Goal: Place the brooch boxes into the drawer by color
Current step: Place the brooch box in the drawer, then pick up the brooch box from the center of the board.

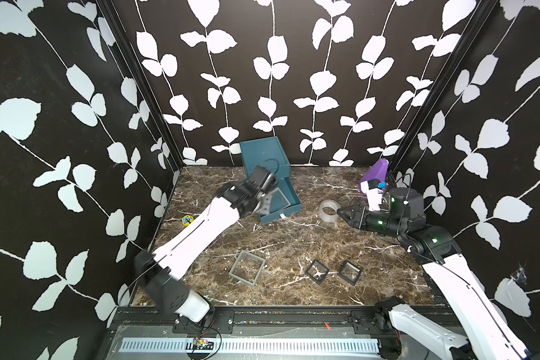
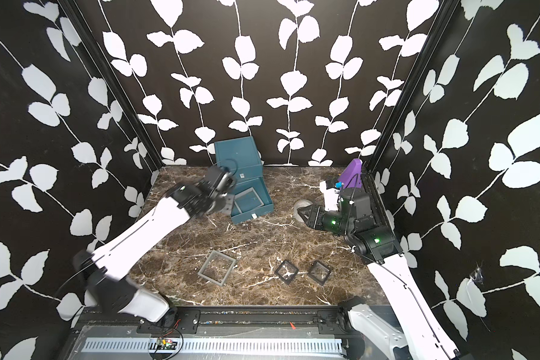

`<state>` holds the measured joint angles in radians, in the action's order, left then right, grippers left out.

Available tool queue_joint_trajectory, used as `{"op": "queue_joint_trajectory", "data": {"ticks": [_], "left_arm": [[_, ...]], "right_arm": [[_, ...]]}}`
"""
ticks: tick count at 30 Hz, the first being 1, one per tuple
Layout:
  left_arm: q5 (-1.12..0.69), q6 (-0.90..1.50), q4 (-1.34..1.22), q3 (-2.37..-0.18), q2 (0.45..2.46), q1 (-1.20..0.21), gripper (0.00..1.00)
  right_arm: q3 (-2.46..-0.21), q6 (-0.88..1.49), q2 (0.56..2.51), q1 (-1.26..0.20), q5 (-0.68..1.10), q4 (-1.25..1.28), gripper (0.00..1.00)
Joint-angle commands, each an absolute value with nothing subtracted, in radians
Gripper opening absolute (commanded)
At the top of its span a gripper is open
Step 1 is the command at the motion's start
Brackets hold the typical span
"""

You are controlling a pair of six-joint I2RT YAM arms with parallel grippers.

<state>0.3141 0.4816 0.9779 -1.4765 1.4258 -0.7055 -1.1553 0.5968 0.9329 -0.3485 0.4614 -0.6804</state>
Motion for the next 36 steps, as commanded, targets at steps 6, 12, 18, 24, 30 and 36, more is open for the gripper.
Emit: {"op": "queue_joint_trajectory", "data": {"ticks": [6, 12, 18, 24, 30, 36], "left_arm": [[0.243, 0.695, 1.014, -1.05, 1.154, -0.707, 0.34], [0.216, 0.71, 1.044, -0.882, 1.122, -0.707, 0.37], [0.186, 0.694, 0.999, -0.818, 1.181, -0.707, 0.38], [0.128, 0.595, 0.93, -0.795, 1.259, -0.612, 0.37], [0.068, 0.513, 0.879, -0.792, 1.327, -0.561, 0.36], [0.066, 0.494, 0.86, -0.783, 1.378, -0.55, 0.32]], "right_arm": [[-1.098, 0.573, 0.898, -0.345, 0.509, -0.661, 0.37], [-1.069, 0.596, 0.885, -0.345, 0.526, -0.638, 0.37], [-1.063, 0.606, 0.885, -0.345, 0.535, -0.628, 0.37], [-1.025, 0.641, 0.884, -0.344, 0.617, -0.58, 0.38], [-0.951, 0.69, 0.888, -0.35, 0.747, -0.51, 0.39], [-0.9, 0.711, 0.89, -0.359, 0.75, -0.475, 0.4]]}}
